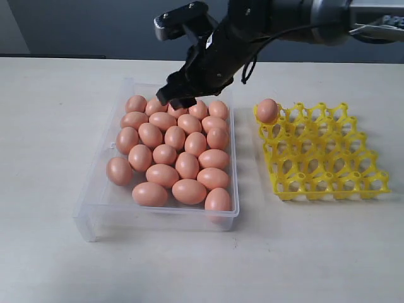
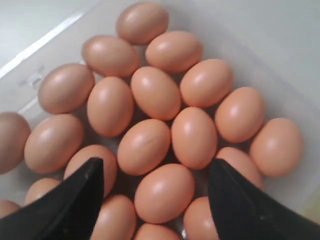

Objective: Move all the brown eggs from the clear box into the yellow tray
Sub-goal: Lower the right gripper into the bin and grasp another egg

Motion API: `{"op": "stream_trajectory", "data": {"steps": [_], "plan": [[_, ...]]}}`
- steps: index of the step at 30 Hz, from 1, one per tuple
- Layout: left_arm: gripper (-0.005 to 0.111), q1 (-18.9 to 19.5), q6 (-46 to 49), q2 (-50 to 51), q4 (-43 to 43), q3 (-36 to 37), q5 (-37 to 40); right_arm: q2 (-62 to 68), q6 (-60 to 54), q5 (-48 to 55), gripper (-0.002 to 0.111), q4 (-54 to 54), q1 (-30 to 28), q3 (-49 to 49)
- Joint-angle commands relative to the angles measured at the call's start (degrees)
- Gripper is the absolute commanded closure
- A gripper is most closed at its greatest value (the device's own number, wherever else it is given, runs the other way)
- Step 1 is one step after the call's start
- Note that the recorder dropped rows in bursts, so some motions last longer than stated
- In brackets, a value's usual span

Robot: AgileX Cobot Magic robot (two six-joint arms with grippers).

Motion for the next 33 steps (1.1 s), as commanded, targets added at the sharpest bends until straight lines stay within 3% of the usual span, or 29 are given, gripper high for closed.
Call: {"op": "stream_trajectory", "data": {"steps": [1, 12, 28, 33], "plan": [[0.106, 0.0, -0.2, 0.0, 0.0, 0.0, -0.8, 5.5, -2.3, 5.3, 0.049, 2.0, 1.2, -3.0], [0.106, 0.0, -0.2, 0.0, 0.0, 0.0, -0.8, 8.9, -9.6, 6.0, 0.049, 15.5, 1.3, -3.4], [0.106, 0.0, -0.2, 0.0, 0.0, 0.0, -0.8, 13.4, -9.7, 5.7, 0.049, 16.1, 1.3, -3.7], [0.106, 0.0, -0.2, 0.0, 0.0, 0.0, -0.9, 13.7, -9.7, 5.6, 0.062, 16.0, 1.3, -4.0]]}}
